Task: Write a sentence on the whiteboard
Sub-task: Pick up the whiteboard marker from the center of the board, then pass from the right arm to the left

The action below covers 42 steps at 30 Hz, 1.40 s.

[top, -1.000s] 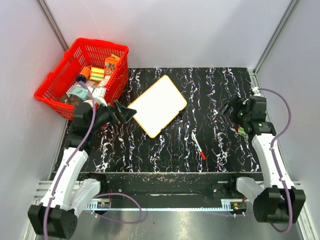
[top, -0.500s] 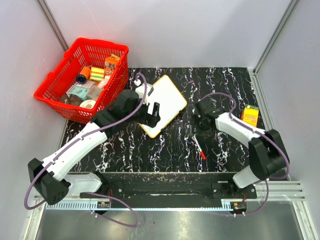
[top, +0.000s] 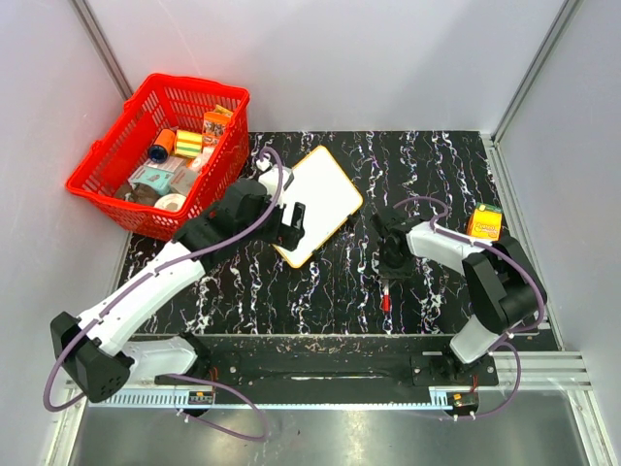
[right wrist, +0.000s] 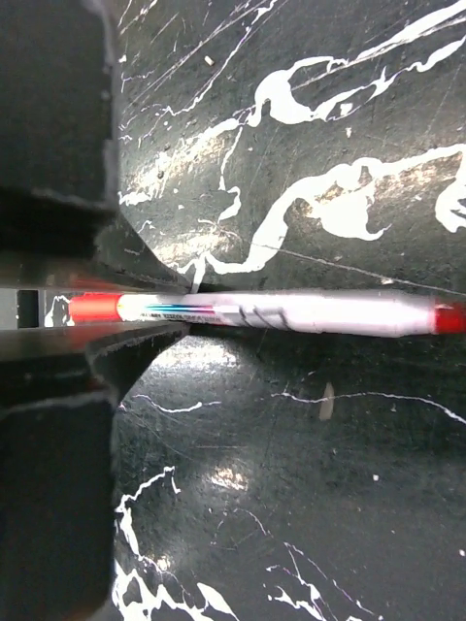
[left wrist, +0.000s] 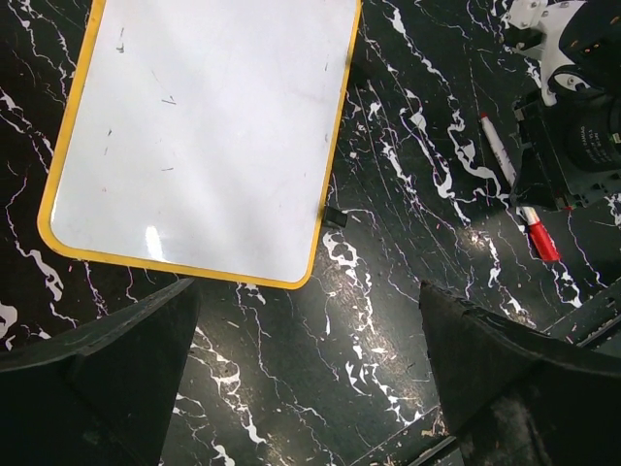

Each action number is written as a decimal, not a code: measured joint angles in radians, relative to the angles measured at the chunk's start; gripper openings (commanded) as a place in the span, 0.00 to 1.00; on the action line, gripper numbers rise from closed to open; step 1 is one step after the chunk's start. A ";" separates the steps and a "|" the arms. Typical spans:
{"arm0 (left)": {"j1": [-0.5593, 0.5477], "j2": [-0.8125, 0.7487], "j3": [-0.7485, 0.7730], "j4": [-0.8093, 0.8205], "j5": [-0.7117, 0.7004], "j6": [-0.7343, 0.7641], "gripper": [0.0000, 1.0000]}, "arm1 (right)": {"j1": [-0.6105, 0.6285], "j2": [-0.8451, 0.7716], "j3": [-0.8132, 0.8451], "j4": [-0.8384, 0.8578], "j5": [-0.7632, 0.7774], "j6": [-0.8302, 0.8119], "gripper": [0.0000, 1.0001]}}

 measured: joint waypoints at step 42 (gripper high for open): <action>-0.393 -0.230 -0.288 0.285 0.135 1.094 0.99 | -0.002 -0.370 0.100 0.243 -1.002 -0.192 0.00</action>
